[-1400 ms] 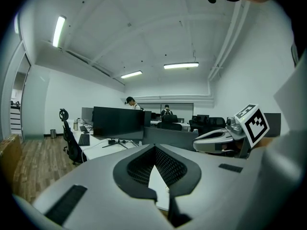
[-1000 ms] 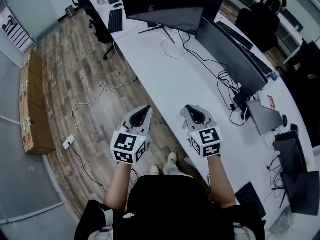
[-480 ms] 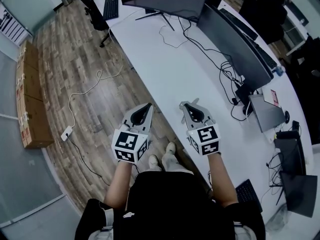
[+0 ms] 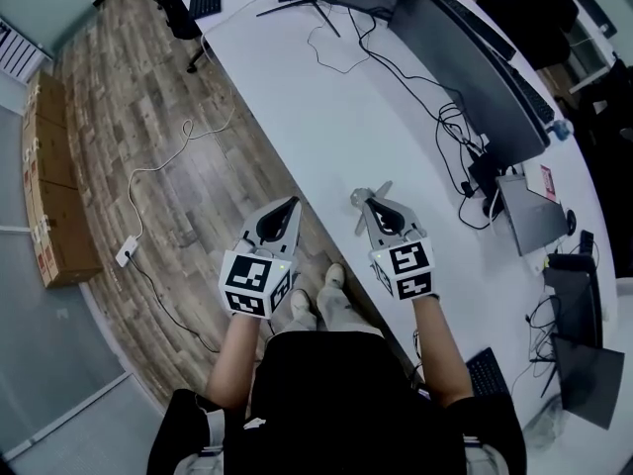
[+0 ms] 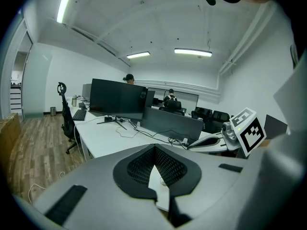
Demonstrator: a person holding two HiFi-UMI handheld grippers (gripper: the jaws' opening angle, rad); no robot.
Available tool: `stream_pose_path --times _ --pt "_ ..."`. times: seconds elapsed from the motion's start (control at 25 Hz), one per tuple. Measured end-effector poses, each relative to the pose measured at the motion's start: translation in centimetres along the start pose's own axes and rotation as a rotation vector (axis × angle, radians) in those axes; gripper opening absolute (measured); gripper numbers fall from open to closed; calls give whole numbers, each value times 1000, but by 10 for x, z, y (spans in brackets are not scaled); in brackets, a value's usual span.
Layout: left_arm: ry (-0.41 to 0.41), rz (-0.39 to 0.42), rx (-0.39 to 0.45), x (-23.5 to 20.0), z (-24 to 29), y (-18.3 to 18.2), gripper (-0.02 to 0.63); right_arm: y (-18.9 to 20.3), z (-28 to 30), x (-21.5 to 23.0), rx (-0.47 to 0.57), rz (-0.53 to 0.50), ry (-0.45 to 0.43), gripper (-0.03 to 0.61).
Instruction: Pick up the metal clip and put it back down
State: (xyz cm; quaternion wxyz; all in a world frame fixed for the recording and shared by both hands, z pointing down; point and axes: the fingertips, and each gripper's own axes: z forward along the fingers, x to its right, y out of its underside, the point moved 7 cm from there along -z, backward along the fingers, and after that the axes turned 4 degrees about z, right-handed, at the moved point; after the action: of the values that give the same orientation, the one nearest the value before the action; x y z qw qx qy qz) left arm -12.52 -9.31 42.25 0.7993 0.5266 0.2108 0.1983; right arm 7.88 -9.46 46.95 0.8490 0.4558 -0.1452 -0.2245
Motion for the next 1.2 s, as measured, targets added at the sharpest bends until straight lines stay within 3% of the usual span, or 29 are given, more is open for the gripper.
stream_pose_path --times 0.6,1.2 --pt "12 -33 -85 -9 41 34 11 50 35 23 -142 14 1 28" --pt "-16 -80 -145 -15 61 62 11 78 67 35 -240 9 -74 29"
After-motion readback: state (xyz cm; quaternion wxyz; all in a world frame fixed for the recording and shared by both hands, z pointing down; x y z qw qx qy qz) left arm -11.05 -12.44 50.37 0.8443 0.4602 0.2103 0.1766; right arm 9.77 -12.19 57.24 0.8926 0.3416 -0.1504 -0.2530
